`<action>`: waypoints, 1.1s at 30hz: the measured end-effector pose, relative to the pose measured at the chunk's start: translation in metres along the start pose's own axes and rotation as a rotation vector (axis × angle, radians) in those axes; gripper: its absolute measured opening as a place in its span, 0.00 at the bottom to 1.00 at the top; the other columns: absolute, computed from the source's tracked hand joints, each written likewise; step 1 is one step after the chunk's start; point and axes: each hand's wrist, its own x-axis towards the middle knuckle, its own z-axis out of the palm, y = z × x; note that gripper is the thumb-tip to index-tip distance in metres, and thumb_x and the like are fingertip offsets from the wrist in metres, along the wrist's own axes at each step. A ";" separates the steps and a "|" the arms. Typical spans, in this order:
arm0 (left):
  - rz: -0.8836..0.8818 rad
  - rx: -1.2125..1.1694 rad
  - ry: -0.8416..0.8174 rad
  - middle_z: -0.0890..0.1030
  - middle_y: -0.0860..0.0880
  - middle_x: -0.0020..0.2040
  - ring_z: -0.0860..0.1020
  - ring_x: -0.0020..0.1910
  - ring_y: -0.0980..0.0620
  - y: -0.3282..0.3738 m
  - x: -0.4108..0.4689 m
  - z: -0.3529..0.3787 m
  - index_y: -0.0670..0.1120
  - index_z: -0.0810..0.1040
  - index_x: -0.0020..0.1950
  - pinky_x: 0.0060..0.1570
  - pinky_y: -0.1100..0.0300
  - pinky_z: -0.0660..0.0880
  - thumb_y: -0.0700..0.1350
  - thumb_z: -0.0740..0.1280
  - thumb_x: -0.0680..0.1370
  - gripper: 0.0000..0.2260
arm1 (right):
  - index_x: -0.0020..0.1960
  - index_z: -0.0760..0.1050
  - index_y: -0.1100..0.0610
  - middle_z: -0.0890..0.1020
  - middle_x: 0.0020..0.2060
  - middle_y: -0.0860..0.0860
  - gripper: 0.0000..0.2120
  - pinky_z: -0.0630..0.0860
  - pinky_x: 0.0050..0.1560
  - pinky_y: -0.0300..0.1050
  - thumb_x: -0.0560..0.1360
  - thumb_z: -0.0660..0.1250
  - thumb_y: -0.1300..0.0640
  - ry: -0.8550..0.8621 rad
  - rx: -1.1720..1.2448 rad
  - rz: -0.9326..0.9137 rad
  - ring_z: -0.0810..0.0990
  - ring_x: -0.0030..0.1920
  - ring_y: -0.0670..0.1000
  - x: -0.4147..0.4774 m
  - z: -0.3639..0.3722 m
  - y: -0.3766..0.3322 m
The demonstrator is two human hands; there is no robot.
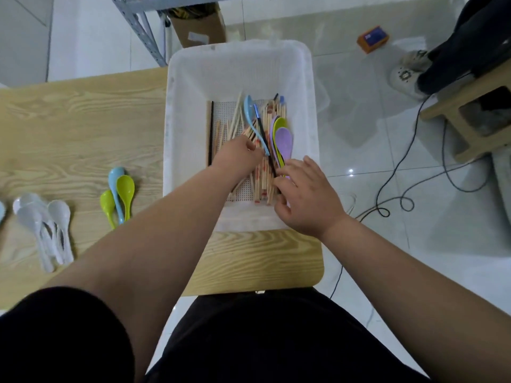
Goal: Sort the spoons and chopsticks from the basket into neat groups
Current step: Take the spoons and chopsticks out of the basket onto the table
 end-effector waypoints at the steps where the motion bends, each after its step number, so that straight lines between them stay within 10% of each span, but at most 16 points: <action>1: -0.019 -0.003 -0.002 0.79 0.52 0.38 0.78 0.40 0.48 0.004 0.009 0.003 0.50 0.76 0.44 0.33 0.60 0.67 0.58 0.67 0.76 0.11 | 0.53 0.82 0.61 0.82 0.53 0.58 0.14 0.66 0.71 0.62 0.72 0.64 0.58 0.001 -0.004 -0.003 0.79 0.60 0.62 0.000 -0.001 0.000; 5: -0.105 0.014 -0.032 0.82 0.44 0.44 0.80 0.42 0.44 0.010 0.029 0.010 0.40 0.79 0.53 0.36 0.58 0.71 0.58 0.70 0.74 0.21 | 0.50 0.82 0.60 0.82 0.51 0.57 0.11 0.66 0.72 0.59 0.72 0.64 0.59 0.003 -0.015 0.005 0.80 0.60 0.61 0.001 0.000 -0.002; 9: -0.110 -0.005 -0.059 0.83 0.42 0.42 0.79 0.34 0.46 0.006 0.028 0.004 0.39 0.80 0.49 0.29 0.59 0.71 0.47 0.70 0.73 0.12 | 0.49 0.82 0.60 0.82 0.50 0.56 0.09 0.65 0.73 0.58 0.73 0.64 0.59 0.010 -0.025 0.008 0.79 0.59 0.60 -0.002 0.002 -0.001; 13: -0.116 -0.068 -0.086 0.83 0.43 0.42 0.83 0.39 0.43 -0.006 0.013 -0.004 0.46 0.77 0.42 0.41 0.48 0.83 0.44 0.68 0.74 0.03 | 0.53 0.82 0.61 0.82 0.54 0.58 0.11 0.66 0.72 0.61 0.75 0.63 0.59 -0.063 -0.087 0.019 0.78 0.62 0.61 0.000 0.000 -0.005; 18: -0.122 -0.112 -0.106 0.82 0.47 0.41 0.82 0.34 0.47 -0.038 -0.022 -0.011 0.49 0.74 0.46 0.29 0.57 0.78 0.46 0.69 0.75 0.04 | 0.57 0.79 0.66 0.79 0.56 0.64 0.15 0.75 0.63 0.59 0.72 0.66 0.69 -0.121 -0.097 -0.019 0.78 0.59 0.66 0.028 -0.004 -0.002; 26: -0.133 -0.302 -0.163 0.81 0.48 0.41 0.83 0.43 0.43 -0.062 -0.061 -0.020 0.48 0.75 0.47 0.46 0.42 0.82 0.38 0.70 0.72 0.08 | 0.76 0.60 0.63 0.66 0.72 0.62 0.30 0.72 0.65 0.59 0.75 0.61 0.69 -0.631 -0.332 0.123 0.65 0.71 0.63 0.140 0.001 0.034; 33: -0.114 -0.369 -0.176 0.81 0.47 0.41 0.83 0.44 0.44 -0.069 -0.067 -0.027 0.47 0.75 0.48 0.50 0.43 0.81 0.38 0.70 0.72 0.08 | 0.65 0.72 0.60 0.75 0.59 0.60 0.23 0.79 0.52 0.54 0.71 0.67 0.69 -0.831 -0.420 0.094 0.78 0.57 0.62 0.172 0.006 0.040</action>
